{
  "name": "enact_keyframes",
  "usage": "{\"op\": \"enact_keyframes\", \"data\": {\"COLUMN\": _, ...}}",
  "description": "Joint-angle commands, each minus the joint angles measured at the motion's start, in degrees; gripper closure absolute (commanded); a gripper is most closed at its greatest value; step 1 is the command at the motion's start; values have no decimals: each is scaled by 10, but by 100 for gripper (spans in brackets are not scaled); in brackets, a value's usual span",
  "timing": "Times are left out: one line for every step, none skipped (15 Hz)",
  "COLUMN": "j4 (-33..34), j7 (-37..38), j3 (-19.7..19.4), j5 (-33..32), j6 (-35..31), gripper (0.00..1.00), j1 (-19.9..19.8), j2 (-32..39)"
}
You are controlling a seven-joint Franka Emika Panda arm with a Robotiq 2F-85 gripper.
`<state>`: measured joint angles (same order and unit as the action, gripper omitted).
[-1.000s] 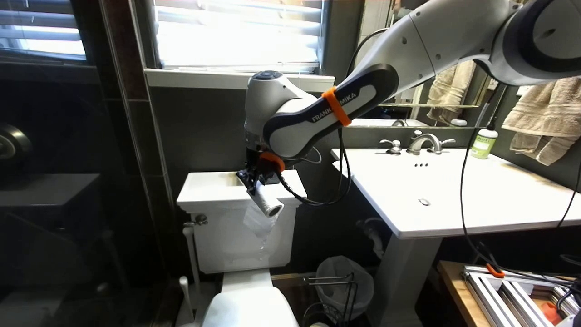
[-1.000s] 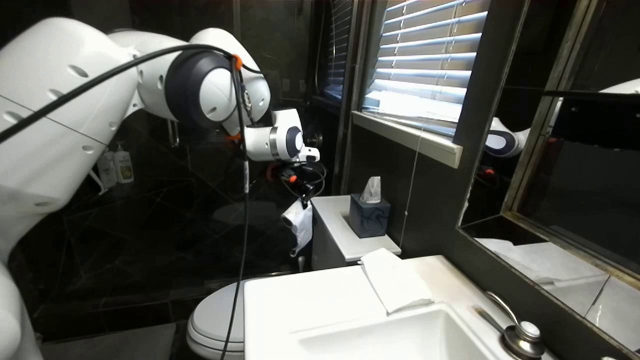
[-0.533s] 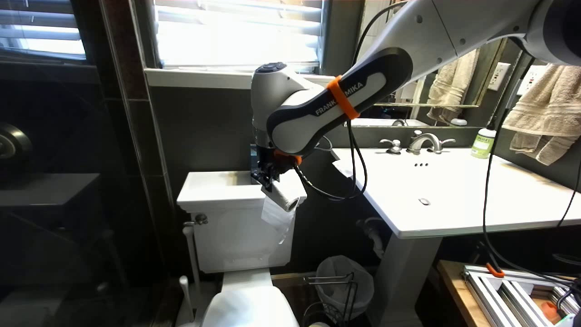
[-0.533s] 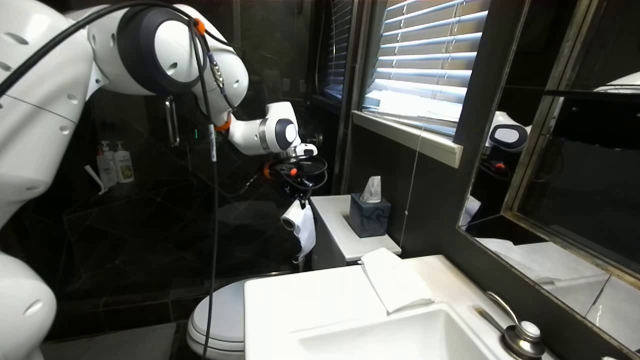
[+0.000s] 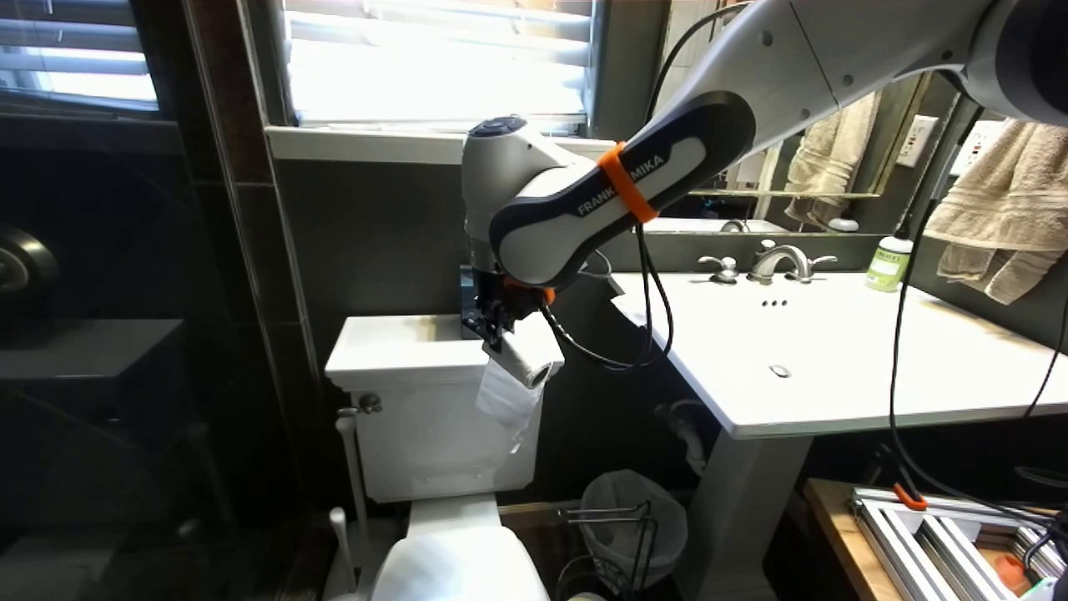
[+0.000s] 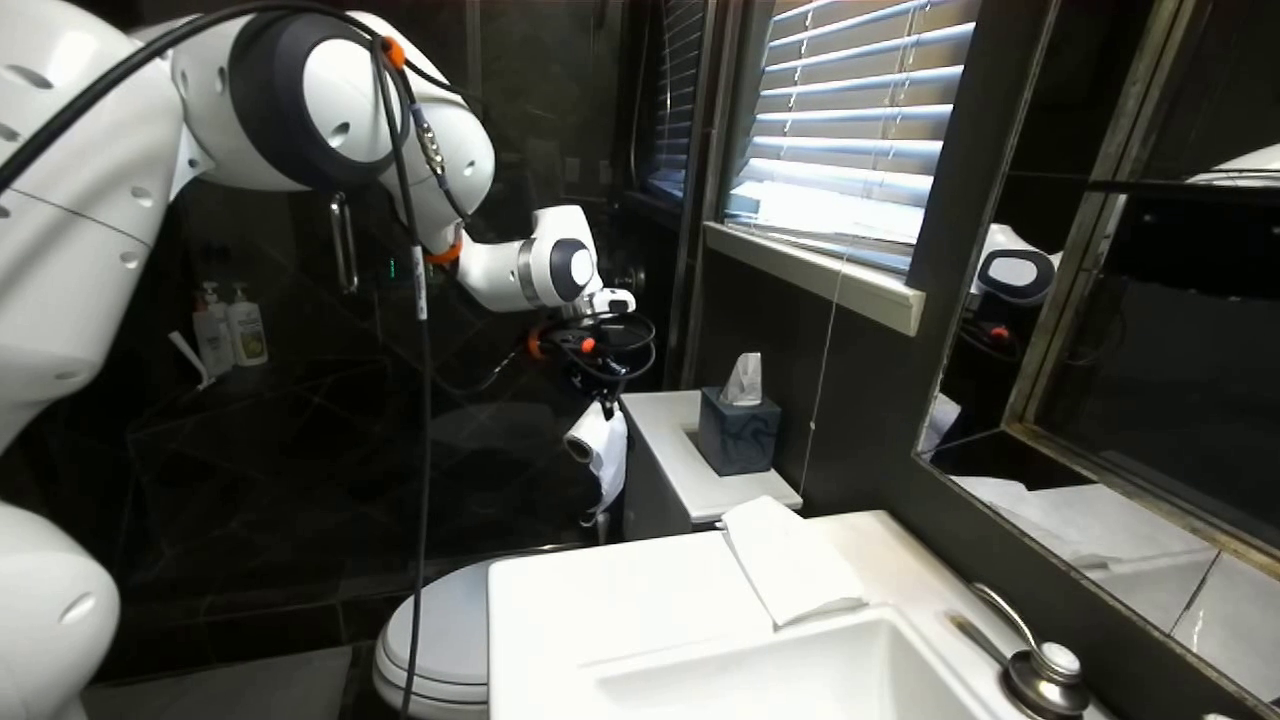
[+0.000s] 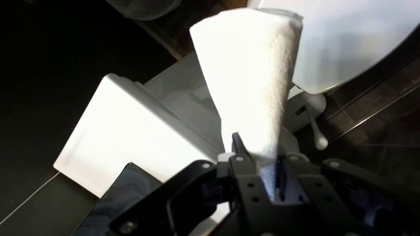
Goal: Pick up the roll of tissue and hang it on the black tissue rack
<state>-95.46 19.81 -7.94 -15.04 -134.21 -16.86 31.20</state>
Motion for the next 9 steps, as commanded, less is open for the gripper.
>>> {"op": "enact_keyframes", "data": {"j4": -21, "j7": -13, "j3": -39, "j5": -8, "j6": -22, "gripper": 95, "j1": 47, "j2": 1}}
{"op": "enact_keyframes", "data": {"j4": -34, "j7": -12, "j3": -46, "j5": -22, "j6": -35, "gripper": 95, "j1": 62, "j2": 1}}
{"op": "enact_keyframes", "data": {"j4": -51, "j7": -7, "j3": -51, "j5": -33, "j6": -48, "gripper": 95, "j1": 77, "j2": 0}}
{"op": "enact_keyframes", "data": {"j4": -65, "j7": -2, "j3": -57, "j5": -43, "j6": -62, "gripper": 95, "j1": 92, "j2": 0}}
{"op": "enact_keyframes", "data": {"j4": -84, "j7": 10, "j3": -66, "j5": -60, "j6": -82, "gripper": 95, "j1": 111, "j2": 0}}
{"op": "enact_keyframes", "data": {"j4": -98, "j7": 17, "j3": -73, "j5": -73, "j6": -102, "gripper": 95, "j1": 127, "j2": 3}}
{"op": "enact_keyframes", "data": {"j4": -112, "j7": 34, "j3": -84, "j5": -89, "j6": -124, "gripper": 95, "j1": 144, "j2": 8}}
{"op": "enact_keyframes", "data": {"j4": -124, "j7": 60, "j3": -102, "j5": -113, "j6": -153, "gripper": 95, "j1": 166, "j2": 18}}
{"op": "enact_keyframes", "data": {"j4": -131, "j7": 80, "j3": -116, "j5": -128, "j6": -175, "gripper": 95, "j1": 183, "j2": 29}}
